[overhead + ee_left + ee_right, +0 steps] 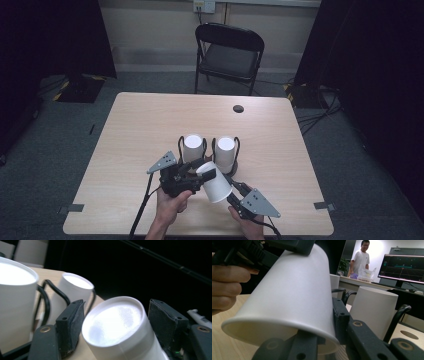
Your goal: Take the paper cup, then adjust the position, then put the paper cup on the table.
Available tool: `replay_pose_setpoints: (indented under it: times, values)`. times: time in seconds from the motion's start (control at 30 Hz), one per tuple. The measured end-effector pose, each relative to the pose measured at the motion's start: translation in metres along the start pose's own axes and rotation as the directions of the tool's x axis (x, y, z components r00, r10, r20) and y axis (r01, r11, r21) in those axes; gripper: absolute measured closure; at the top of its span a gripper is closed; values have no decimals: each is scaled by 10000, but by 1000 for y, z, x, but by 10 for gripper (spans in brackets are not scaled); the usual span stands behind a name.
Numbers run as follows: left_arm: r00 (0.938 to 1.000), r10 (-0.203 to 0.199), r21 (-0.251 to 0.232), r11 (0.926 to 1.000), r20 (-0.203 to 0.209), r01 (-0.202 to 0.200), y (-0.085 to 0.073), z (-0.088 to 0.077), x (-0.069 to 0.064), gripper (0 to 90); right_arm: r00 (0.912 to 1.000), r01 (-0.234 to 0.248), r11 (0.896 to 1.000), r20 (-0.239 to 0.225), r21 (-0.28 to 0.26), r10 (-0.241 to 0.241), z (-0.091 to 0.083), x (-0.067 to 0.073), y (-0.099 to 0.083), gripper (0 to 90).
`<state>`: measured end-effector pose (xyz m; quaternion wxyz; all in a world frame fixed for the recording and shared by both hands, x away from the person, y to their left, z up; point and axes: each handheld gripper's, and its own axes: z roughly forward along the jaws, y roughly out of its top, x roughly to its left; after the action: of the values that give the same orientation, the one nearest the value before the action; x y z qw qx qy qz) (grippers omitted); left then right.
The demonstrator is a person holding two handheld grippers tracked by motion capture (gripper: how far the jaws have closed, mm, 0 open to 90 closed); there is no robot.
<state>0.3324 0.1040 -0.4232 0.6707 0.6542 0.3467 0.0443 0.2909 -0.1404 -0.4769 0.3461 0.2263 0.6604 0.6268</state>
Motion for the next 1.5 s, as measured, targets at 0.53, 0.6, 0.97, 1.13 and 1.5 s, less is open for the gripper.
replay_pose_setpoints:
  times: [0.53, 0.6, 0.97, 1.13, 1.5]
  values:
    - [9892, 1131, -10, 9935, -928, -1136, -1, -6, 5, 278, 9964, -700, 9900, -394, 1225, 753, 0, -9, 4, 860]
    - [9847, 1392, -76, 9900, -1047, -1407, -3, -9, 7, 270, 9937, -1000, 9816, -341, 1625, 1069, 0, -10, 4, 860]
    - [9598, 2313, -21, 9721, -1589, -2346, -10, -19, 12, 214, 9872, -1432, 9502, -289, 2768, 1571, -1, -18, 4, 864]
    - [9500, 2662, 186, 9636, -1632, -2668, -12, -21, 14, 200, 9856, -1455, 9333, -346, 3284, 1658, 0, -24, 7, 864]
    - [9260, 3514, 1257, 9336, -1377, -3356, -21, -16, 13, 194, 9755, -1571, 8830, -700, 4423, 2086, 1, -34, 10, 866]
